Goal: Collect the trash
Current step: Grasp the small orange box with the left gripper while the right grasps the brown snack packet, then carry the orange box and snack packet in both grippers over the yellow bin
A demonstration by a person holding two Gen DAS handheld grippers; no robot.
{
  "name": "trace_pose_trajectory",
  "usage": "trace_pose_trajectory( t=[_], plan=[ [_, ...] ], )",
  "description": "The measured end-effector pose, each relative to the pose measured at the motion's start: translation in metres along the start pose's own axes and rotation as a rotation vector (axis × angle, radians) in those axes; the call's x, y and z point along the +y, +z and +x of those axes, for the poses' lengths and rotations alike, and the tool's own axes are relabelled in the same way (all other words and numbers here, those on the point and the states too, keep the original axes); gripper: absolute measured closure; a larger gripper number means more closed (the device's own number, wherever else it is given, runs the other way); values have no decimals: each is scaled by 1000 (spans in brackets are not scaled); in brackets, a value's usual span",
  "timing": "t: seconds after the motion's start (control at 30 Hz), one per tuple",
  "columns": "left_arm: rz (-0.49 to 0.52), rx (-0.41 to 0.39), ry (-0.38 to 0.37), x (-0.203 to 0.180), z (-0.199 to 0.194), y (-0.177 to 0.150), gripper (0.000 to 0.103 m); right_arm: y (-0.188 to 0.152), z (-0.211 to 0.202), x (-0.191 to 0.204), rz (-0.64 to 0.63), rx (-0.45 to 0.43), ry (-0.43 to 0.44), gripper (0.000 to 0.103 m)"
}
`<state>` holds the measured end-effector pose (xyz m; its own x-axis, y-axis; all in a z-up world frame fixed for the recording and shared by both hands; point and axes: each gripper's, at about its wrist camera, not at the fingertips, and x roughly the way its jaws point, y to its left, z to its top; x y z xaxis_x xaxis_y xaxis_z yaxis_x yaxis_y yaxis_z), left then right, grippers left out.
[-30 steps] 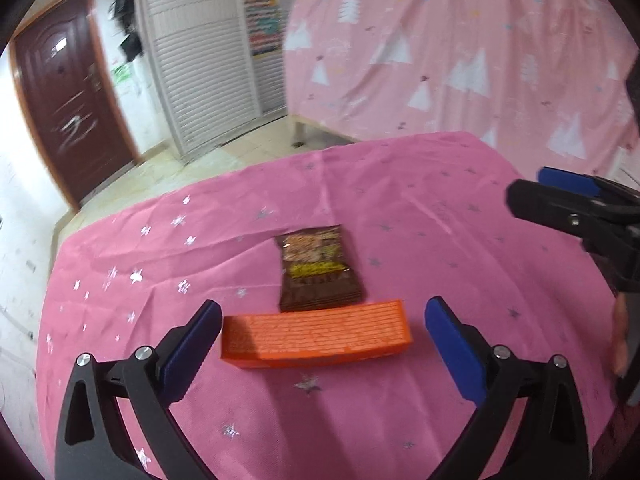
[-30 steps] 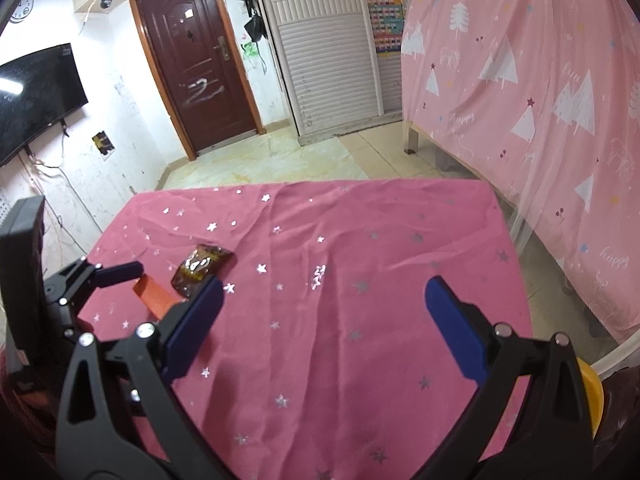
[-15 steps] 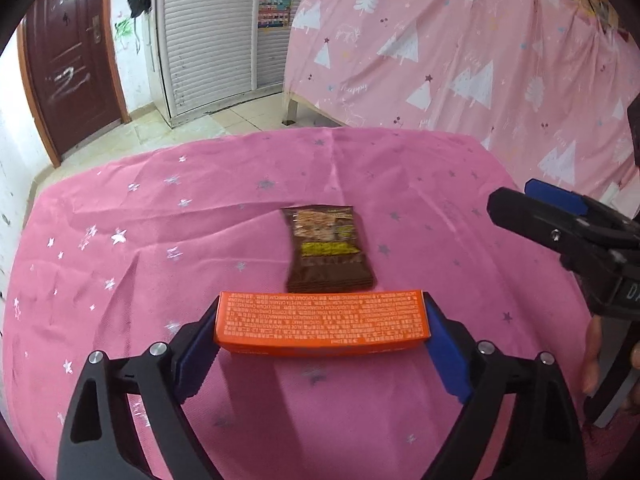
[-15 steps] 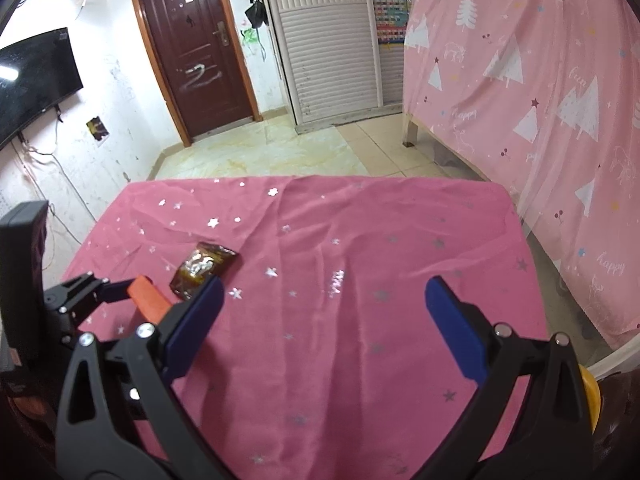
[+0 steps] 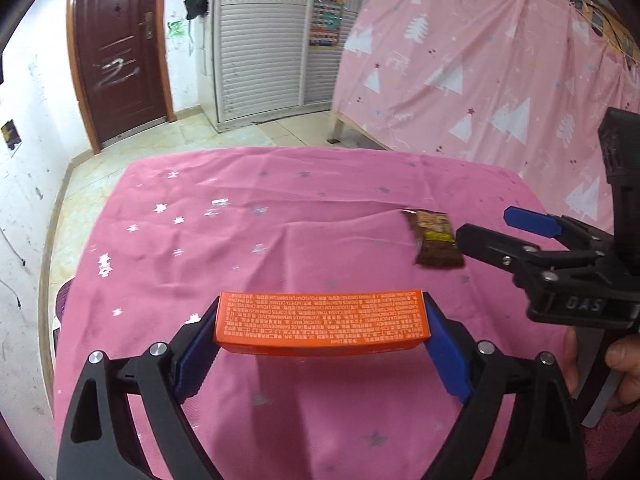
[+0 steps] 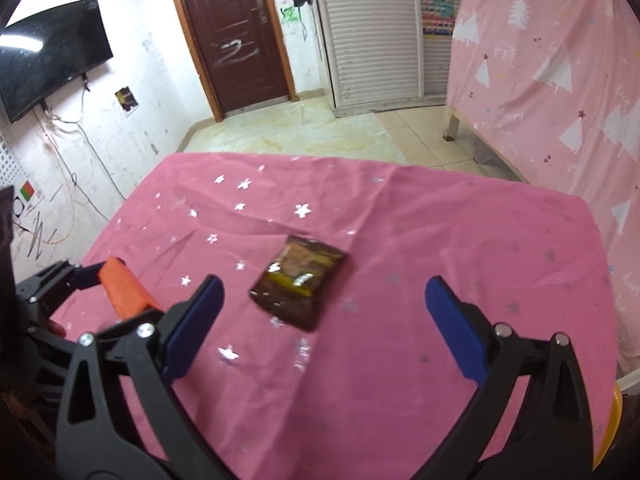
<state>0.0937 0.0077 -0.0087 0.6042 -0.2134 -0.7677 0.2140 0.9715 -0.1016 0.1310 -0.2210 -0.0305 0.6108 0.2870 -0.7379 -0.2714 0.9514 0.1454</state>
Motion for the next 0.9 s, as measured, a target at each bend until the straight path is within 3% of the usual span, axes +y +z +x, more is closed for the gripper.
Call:
trace_pose_trajectory(
  t=[0.13, 0.2, 0.27, 0.43, 0.73, 0.9],
  plan=[
    [-31, -12, 7, 18, -5, -3, 18, 3, 11, 16, -22, 22, -42, 6],
    [-46, -13, 4, 24, -5, -4, 18, 6, 16, 20, -26, 27, -55, 12],
    [-55, -11, -5, 28, -3, -5, 18, 8, 24, 24, -28, 48, -83, 30],
    [-55, -9, -18, 32, 2, -7, 18, 7, 37, 28, -24, 80, -116, 33],
    [-49, -19, -54, 31, 5, -6, 18, 5, 40, 33, -25, 78, -162, 59],
    [-55, -16, -59, 35, 7, -6, 18, 7, 33, 27, -2, 57, -156, 63]
  ],
)
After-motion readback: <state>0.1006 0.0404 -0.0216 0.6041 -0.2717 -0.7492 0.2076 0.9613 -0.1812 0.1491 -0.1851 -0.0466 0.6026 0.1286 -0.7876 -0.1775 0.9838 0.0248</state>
